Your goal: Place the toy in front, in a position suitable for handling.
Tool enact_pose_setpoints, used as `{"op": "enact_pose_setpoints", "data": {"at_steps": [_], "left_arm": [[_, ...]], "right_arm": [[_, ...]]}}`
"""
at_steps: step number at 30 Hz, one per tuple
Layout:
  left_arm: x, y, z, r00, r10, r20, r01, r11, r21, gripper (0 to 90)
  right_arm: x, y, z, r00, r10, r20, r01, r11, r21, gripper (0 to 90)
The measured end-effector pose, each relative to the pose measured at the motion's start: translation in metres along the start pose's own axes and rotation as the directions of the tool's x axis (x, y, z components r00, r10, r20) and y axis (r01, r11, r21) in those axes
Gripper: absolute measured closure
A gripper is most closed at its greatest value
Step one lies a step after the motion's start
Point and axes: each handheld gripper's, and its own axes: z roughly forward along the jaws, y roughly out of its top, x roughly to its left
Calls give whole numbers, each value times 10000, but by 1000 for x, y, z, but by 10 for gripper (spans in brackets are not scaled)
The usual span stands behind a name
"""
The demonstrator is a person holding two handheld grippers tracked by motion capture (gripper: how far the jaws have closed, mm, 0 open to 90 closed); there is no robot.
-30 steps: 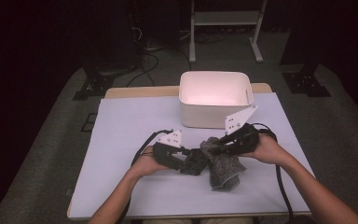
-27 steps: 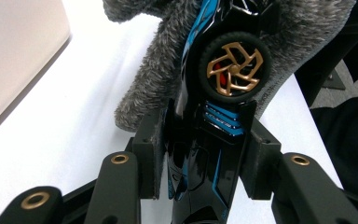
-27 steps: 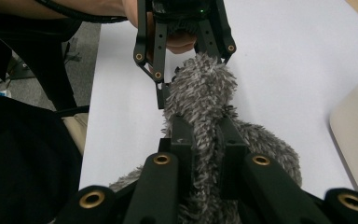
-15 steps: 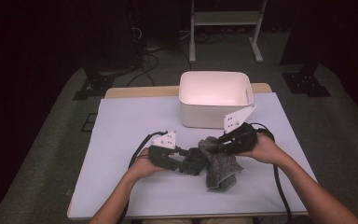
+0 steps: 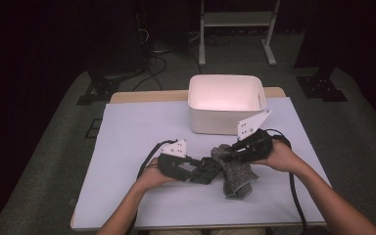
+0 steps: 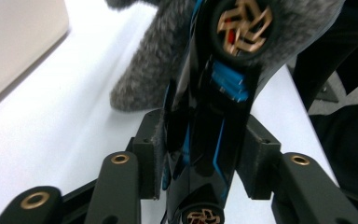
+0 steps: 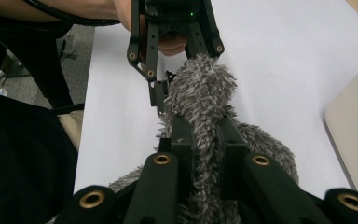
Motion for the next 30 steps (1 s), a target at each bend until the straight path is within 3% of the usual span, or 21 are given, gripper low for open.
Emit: {"op": "enact_pose_setpoints", "data": {"at_steps": [5,7,12,16,20,25,30], "left_arm": [[-2,-1,9,10000,-56,-57,57,9995,308,536],[-5,0,10,9990,386,-234,-380,9989,262,570],[-4,4,10,9990,439,-127,-431,9972,604,574],[-5,5,12,9972,729,-162,-716,9950,697,574],[-5,2,10,9980,616,-156,-607,9969,494,574],[-4,4,8,9977,679,-90,-671,9952,715,574],[-2,7,5,9972,700,-254,-674,9936,904,575]], "right_arm": [[2,1,1,10000,-65,-67,65,10000,6,802],[3,2,1,9999,-105,-11,105,9999,91,801],[6,8,0,9994,-333,60,332,9992,204,801],[8,21,1,9981,-601,-160,603,9982,78,801],[7,22,5,9975,-683,-161,687,9973,246,801],[5,9,1,9990,-441,20,439,9975,556,801],[7,18,3,9978,-655,7,655,9974,286,801]]}}
